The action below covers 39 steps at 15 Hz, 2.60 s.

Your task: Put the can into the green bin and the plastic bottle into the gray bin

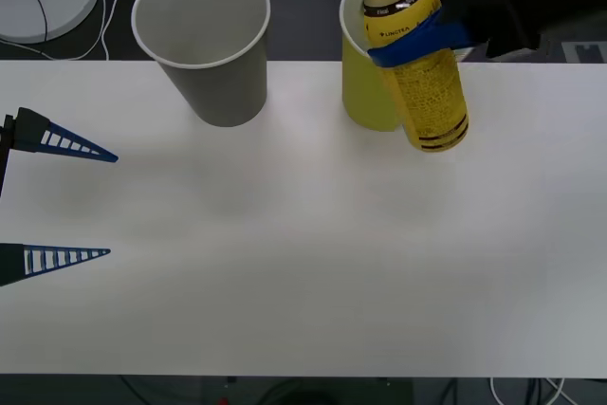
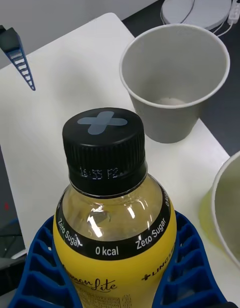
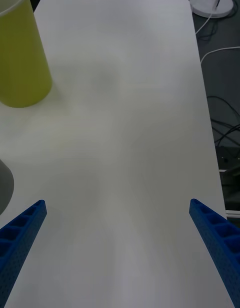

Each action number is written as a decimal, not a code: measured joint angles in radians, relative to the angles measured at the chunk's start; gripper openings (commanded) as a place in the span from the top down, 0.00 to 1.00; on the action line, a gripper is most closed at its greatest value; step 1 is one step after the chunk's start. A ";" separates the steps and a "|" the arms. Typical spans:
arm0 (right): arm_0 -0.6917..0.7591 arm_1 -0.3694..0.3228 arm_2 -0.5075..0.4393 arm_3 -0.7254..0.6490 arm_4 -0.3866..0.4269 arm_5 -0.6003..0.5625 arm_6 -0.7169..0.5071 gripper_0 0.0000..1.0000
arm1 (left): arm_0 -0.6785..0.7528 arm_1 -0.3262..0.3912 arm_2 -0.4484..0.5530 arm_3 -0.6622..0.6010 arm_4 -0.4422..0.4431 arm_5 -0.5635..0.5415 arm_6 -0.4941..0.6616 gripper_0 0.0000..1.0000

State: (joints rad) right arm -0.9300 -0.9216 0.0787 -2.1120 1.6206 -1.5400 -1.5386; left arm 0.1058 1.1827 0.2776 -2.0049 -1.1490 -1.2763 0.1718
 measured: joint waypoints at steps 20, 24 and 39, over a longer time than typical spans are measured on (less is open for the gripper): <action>-0.516 0.452 0.321 0.655 0.454 -0.031 0.000 1.00 | 0.000 0.000 0.000 0.000 0.000 0.000 0.000 0.00; -0.583 0.540 0.322 0.797 0.541 -0.031 0.000 1.00 | 0.000 0.000 0.000 0.000 0.000 0.000 0.000 0.00; -0.808 0.757 0.322 1.296 0.717 0.141 0.000 1.00 | 0.000 0.000 0.000 0.000 0.000 0.000 0.000 0.00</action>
State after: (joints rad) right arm -1.7380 -0.1650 0.4002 -0.8160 2.3372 -1.3995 -1.5386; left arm 0.1058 1.1827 0.2776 -2.0049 -1.1490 -1.2763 0.1718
